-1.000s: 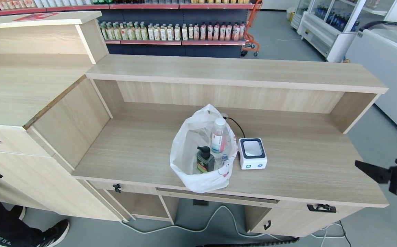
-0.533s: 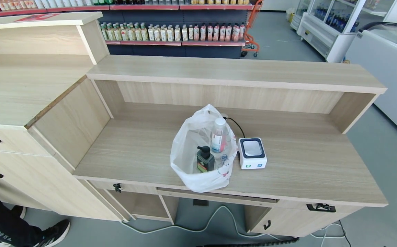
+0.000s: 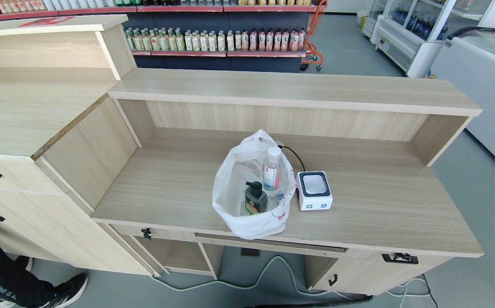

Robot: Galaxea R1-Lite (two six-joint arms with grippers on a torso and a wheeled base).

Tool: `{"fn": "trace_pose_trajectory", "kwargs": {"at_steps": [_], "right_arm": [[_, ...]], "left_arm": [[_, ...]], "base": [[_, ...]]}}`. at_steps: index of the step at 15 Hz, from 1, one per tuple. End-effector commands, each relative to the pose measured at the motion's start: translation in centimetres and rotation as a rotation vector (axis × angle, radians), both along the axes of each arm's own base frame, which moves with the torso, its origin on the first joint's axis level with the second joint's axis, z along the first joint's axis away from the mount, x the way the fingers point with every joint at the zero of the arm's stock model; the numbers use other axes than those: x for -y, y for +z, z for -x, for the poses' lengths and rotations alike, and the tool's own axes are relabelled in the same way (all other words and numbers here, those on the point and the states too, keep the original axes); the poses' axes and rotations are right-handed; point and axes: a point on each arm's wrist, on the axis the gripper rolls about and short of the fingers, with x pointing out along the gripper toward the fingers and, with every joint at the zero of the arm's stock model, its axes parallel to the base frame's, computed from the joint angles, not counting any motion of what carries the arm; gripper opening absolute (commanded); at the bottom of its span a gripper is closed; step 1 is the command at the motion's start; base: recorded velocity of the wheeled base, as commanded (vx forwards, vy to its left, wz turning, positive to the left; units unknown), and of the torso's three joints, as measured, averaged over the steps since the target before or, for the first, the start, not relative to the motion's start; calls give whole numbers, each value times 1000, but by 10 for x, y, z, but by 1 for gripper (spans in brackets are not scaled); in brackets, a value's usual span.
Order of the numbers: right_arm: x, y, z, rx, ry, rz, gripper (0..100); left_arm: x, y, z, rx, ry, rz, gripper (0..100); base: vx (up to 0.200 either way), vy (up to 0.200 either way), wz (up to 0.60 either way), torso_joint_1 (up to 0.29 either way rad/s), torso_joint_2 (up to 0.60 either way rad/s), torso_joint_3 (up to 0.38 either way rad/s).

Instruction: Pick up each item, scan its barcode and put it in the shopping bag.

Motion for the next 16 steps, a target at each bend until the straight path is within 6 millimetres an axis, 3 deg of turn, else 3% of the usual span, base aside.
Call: {"fn": "trace_pose_trajectory", "kwargs": {"at_steps": [1, 16], "right_arm": [[0, -1, 5, 64, -21, -6, 100], [0, -2, 5, 59, -30, 8, 100]], "left_arm": [[0, 0, 0, -1, 0, 0, 100], [0, 0, 0, -1, 0, 0, 100]], "base": [[0, 0, 0, 0, 0, 0], [0, 0, 0, 0, 0, 0]]}}
